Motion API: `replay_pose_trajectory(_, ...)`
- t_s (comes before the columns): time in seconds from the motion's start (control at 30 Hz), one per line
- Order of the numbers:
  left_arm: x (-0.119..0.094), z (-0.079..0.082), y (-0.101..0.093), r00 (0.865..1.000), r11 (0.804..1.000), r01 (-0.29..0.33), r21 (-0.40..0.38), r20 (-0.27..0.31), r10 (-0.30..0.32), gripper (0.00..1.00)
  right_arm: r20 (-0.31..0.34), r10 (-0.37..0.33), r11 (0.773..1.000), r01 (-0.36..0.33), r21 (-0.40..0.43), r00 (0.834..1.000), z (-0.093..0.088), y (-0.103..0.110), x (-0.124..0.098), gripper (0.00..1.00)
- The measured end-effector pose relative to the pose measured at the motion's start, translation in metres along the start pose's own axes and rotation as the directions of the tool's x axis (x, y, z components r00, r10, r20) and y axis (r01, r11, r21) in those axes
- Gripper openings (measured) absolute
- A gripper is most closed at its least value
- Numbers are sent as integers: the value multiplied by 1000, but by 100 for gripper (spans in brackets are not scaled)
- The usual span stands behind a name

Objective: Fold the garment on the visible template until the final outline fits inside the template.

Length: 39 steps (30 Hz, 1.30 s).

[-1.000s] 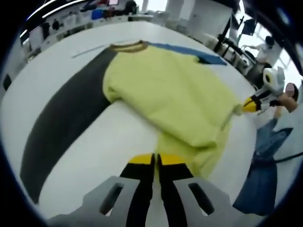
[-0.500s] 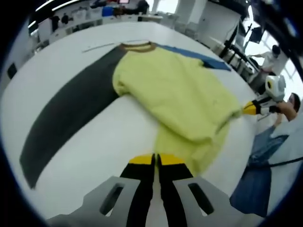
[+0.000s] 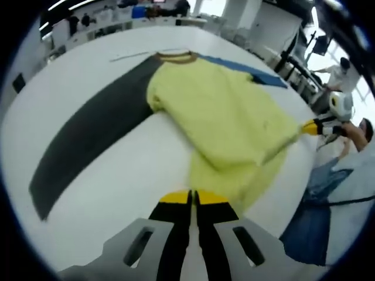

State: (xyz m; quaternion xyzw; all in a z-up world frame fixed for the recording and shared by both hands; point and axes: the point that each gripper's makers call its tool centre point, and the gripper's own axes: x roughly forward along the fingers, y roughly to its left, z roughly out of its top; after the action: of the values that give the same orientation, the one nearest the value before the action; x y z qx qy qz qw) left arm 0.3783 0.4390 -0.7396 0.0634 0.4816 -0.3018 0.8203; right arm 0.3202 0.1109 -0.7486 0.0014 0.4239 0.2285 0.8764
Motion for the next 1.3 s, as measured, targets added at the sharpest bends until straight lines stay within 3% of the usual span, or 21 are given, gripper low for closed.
replay_pose_trajectory(0.53, -30, 13, -5, 999, 999, -30, -14, 24, 30, 0, 38, -9, 999, 11, -43, 999, 17, -5, -21, 2)
replay_pose_trajectory(1.17, -50, -1, -14, 999, 998, -35, -53, -7, 35, 0, 31, -1, 995, 4, -98, 1000, 16, -9, -37, 2)
replay_pose_trajectory(1.3, -53, -6, -20, 999, 998, -26, -56, -38, 24, 0, 29, 2, 994, 1, -105, 1000, 16, -9, -41, 2)
